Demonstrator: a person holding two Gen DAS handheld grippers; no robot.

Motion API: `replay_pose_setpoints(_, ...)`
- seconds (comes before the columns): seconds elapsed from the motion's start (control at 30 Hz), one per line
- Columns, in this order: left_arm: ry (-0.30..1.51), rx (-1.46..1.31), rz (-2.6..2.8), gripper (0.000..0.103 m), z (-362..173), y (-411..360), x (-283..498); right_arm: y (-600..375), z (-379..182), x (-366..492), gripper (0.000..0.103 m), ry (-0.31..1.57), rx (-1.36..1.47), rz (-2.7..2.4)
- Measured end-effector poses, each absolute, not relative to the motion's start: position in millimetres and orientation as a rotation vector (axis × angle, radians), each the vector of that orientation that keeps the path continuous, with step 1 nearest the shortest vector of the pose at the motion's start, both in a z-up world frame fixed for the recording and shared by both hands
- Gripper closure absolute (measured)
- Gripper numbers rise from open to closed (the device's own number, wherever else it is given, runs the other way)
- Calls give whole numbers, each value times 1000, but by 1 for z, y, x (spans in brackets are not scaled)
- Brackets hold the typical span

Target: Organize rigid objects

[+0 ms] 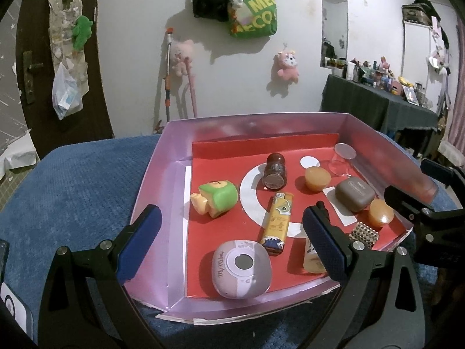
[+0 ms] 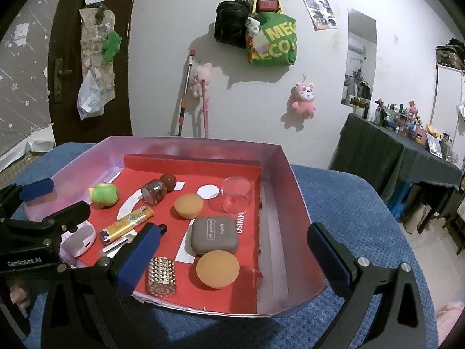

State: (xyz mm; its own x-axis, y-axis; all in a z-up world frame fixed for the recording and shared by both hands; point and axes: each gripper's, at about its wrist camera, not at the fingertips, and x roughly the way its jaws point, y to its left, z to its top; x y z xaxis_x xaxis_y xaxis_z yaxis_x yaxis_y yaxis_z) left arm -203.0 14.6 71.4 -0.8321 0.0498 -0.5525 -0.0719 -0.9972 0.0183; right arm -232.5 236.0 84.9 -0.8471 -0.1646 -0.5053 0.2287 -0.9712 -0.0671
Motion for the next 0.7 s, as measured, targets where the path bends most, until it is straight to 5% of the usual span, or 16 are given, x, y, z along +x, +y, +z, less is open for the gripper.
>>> replay_pose_setpoints(0.7, 63, -890, 2948, 4, 72, 16, -203, 236, 83, -233, 0, 190, 783, -2826)
